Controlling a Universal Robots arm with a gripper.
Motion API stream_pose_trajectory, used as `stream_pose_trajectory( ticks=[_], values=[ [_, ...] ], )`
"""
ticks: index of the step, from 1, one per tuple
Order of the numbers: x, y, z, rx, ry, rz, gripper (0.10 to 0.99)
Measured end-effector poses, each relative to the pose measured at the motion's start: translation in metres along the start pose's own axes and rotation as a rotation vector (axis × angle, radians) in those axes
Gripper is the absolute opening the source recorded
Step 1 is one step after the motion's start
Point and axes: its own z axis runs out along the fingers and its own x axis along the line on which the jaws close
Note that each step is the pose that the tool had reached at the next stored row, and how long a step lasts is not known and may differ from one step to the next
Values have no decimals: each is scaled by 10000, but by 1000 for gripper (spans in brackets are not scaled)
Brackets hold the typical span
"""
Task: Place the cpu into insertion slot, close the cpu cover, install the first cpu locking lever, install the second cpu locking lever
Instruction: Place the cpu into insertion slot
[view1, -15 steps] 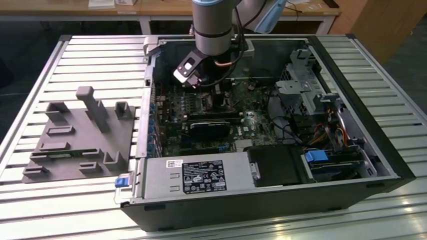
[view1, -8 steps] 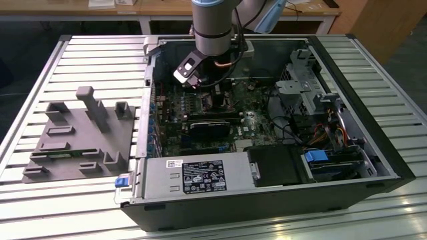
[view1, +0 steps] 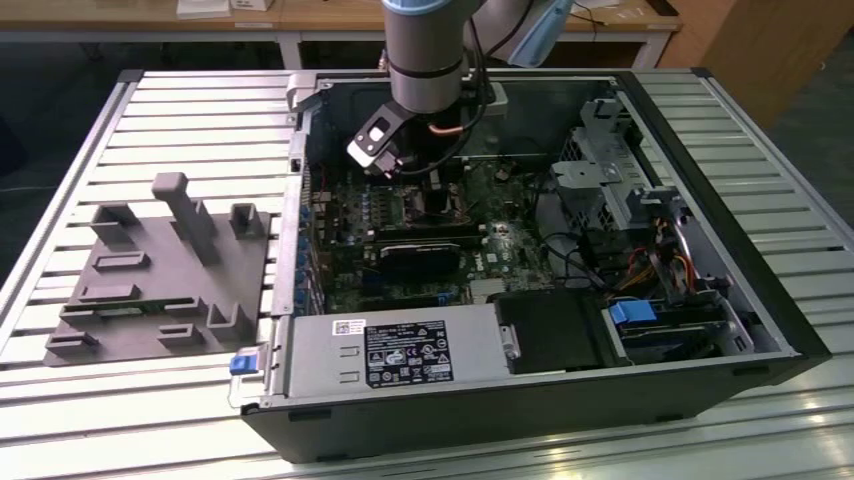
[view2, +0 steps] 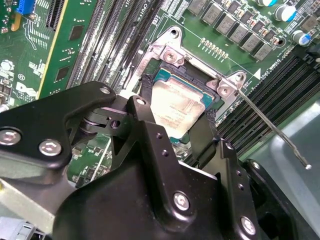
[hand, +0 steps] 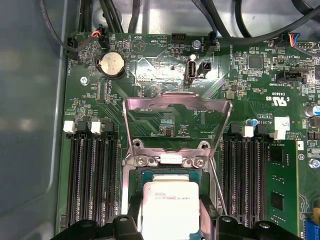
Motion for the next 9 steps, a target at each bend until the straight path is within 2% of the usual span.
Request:
stream_pose_trajectory(
  ticks=[9],
  values=[
    [0, 0, 2, 0, -1, 2, 537]
  ],
)
